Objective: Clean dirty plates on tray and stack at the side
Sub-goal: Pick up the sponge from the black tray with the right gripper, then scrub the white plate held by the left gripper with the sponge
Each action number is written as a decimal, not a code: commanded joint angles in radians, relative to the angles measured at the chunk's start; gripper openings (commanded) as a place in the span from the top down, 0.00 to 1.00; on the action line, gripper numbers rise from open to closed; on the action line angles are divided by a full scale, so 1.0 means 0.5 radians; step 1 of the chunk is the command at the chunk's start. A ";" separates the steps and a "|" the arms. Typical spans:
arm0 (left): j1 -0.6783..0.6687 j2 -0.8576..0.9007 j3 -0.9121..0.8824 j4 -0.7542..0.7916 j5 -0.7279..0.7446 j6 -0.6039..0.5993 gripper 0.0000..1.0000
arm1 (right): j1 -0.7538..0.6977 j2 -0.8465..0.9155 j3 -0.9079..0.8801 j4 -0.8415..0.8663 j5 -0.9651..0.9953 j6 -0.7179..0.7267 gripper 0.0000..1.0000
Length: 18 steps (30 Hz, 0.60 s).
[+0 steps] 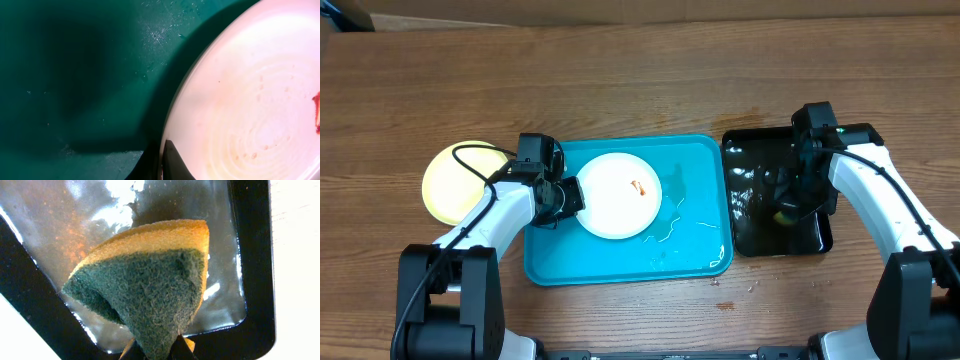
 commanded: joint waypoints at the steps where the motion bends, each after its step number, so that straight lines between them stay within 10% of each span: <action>1: -0.014 0.020 -0.028 0.002 0.029 0.052 0.96 | 0.001 -0.034 0.087 -0.035 -0.171 0.001 0.96; 11: -0.014 0.020 -0.028 0.008 0.029 0.052 0.96 | 0.386 -0.034 0.359 0.129 -0.727 -0.129 0.96; 18: -0.014 0.020 -0.028 0.008 0.029 0.052 0.96 | 1.025 0.050 0.356 0.567 -0.008 0.043 0.96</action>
